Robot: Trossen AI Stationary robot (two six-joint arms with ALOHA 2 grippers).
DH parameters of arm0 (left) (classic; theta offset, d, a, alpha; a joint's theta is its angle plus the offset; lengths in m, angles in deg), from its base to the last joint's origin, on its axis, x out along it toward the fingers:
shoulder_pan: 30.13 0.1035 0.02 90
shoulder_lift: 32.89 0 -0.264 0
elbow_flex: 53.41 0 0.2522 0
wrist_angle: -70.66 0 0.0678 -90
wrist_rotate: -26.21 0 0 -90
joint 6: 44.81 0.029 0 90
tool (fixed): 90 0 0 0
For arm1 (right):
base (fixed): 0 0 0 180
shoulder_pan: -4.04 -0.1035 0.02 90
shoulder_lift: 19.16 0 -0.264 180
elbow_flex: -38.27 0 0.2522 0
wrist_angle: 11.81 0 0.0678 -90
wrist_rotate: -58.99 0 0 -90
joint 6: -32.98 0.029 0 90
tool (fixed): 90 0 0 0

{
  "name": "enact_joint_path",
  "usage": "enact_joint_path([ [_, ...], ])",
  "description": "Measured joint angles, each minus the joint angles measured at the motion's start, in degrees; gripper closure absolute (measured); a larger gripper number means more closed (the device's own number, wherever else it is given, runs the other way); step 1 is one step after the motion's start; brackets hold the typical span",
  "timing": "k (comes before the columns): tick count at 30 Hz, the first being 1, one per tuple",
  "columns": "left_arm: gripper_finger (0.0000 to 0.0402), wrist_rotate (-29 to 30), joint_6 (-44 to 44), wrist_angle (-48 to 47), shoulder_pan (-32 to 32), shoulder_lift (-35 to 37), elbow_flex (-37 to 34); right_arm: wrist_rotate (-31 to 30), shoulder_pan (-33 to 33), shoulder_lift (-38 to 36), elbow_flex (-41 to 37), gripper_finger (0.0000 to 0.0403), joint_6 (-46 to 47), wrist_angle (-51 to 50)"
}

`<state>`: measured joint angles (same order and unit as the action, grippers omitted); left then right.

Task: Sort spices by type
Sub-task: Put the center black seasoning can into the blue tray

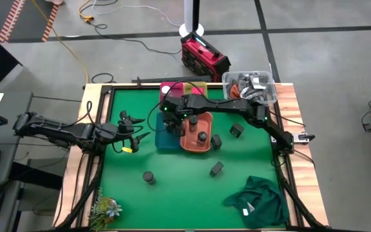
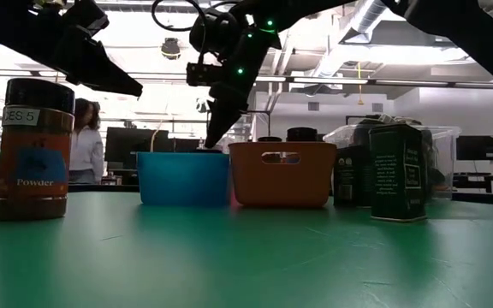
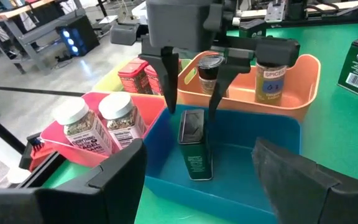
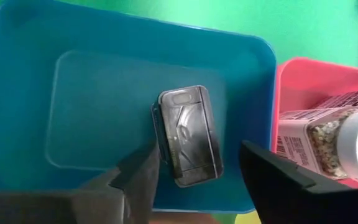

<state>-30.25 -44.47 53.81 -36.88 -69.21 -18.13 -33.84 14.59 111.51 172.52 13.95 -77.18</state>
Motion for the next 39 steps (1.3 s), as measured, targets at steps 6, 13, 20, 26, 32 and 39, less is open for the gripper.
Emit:
enact_joint_path([
  [6,0.012,0.06,1.23,0.18,0.0,0.0,0.0,-0.14,0.0,-2.32,2.57,0.015,-0.93,-2.68],
  [13,0.012,1.07,1.47,-0.56,0.0,0.88,0.0,-1.49,-0.07,-9.41,5.32,0.0149,3.48,-19.82],
  [20,0.012,1.51,1.44,-1.02,0.0,1.5,0.02,-3.54,-0.04,-15.16,2.3,0.0149,14.15,-34.82],
  [26,0.012,1.53,1.05,-2.4,0.0,1.49,0.02,-3.52,-0.88,-23.21,-12.97,0.0149,24.84,-33.46],
  [32,0.012,1.53,0.97,-2.6,0.0,1.51,0.02,-3.41,-2.24,-32.05,-31.42,0.0149,36.8,-22.69],
  [39,0.012,1.55,0.61,-2.38,0.02,1.51,0.02,-3.3,-3.96,-37.44,-43.54,0.0149,51.35,-12.05],
])
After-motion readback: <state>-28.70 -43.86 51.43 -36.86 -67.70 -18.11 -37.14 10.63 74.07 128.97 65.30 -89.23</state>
